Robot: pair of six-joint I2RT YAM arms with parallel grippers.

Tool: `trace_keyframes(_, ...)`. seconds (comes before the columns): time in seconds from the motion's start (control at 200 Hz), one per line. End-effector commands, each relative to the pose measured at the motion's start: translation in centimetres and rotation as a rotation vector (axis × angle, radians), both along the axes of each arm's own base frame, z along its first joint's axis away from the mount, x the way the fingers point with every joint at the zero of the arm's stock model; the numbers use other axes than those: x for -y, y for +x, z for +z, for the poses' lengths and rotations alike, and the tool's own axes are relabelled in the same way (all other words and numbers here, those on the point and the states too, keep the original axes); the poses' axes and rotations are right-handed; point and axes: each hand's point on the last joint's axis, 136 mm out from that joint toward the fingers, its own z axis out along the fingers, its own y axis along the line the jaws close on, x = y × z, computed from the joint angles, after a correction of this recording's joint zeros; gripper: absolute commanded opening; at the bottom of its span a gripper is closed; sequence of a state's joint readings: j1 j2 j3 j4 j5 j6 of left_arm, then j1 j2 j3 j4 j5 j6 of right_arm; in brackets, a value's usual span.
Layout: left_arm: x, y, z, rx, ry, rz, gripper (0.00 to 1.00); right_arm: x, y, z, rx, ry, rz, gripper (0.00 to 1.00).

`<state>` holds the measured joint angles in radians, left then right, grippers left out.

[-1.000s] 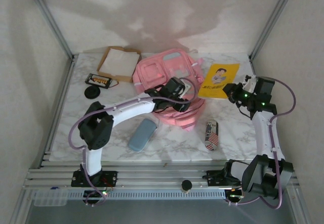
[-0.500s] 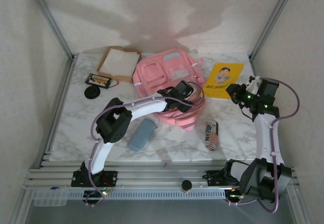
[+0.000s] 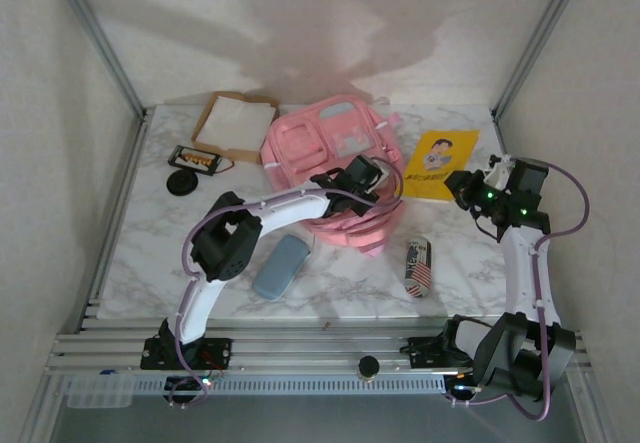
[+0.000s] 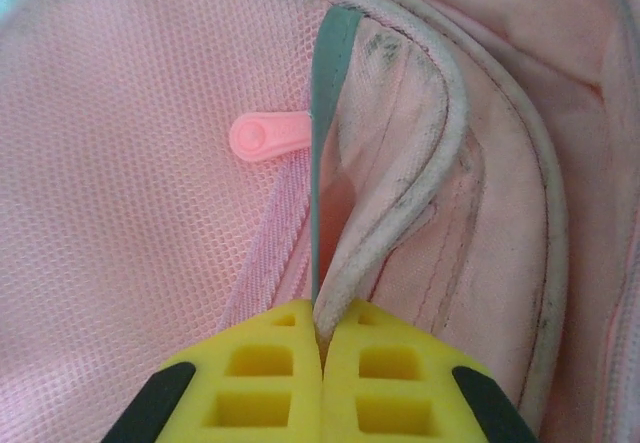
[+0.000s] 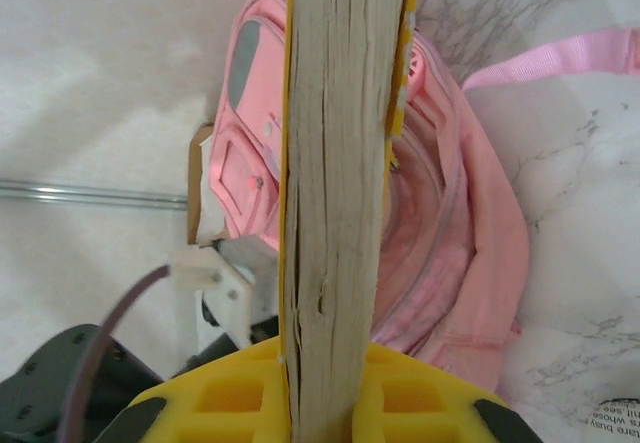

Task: Pack books, pencil case, and school supplies into a backpack

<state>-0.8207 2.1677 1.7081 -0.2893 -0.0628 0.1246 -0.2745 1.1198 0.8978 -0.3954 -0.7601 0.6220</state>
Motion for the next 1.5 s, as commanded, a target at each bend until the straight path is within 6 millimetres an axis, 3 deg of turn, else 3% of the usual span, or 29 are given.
trace_keyframes(0.0,-3.7,2.2,8.2,0.124,-0.086,0.128,0.00,-0.6,-0.4,2.9,0.080,-0.023,0.053,0.00)
trace_keyframes(0.16,-6.4,2.0,14.0,0.208,-0.113,0.201,0.00,-1.3,-1.5,2.2,0.021,-0.075,0.069,0.00)
trace_keyframes(0.315,-7.7,2.0,18.9,0.277,-0.164,0.226,0.00,-3.7,-2.9,1.1,-0.014,-0.037,0.151,0.00)
trace_keyframes(0.476,-7.2,2.4,20.6,0.286,-0.179,0.196,0.00,-8.3,-4.3,-1.5,-0.055,0.022,0.257,0.00)
trace_keyframes(0.596,-6.0,1.9,21.2,0.261,-0.216,0.145,0.00,-12.7,-4.5,-2.0,-0.021,0.098,0.371,0.00)
trace_keyframes(0.781,-5.3,1.5,21.8,0.241,-0.261,0.121,0.00,-17.8,-2.1,-1.9,0.097,0.199,0.504,0.00)
trace_keyframes(0.971,-5.3,1.4,22.1,0.236,-0.273,0.124,0.00,-20.8,2.9,-4.9,0.111,0.212,0.538,0.00)
trace_keyframes(1.041,-5.0,1.3,22.1,0.231,-0.285,0.119,0.00,-22.2,4.4,-7.5,0.063,0.182,0.592,0.02)
trace_keyframes(1.137,-5.0,1.4,21.8,0.223,-0.286,0.123,0.00,-20.9,7.4,-10.2,0.038,0.069,0.536,0.23)
trace_keyframes(1.257,-5.1,1.4,21.5,0.221,-0.282,0.132,0.00,-17.4,10.5,-10.4,0.046,0.016,0.385,0.51)
trace_keyframes(1.387,-5.0,1.5,21.2,0.212,-0.287,0.137,0.00,-17.9,8.8,-10.2,0.022,-0.054,0.418,0.66)
trace_keyframes(1.492,-5.1,1.7,21.3,0.215,-0.302,0.159,0.00,-15.7,6.1,-12.1,-0.085,-0.182,0.324,0.72)
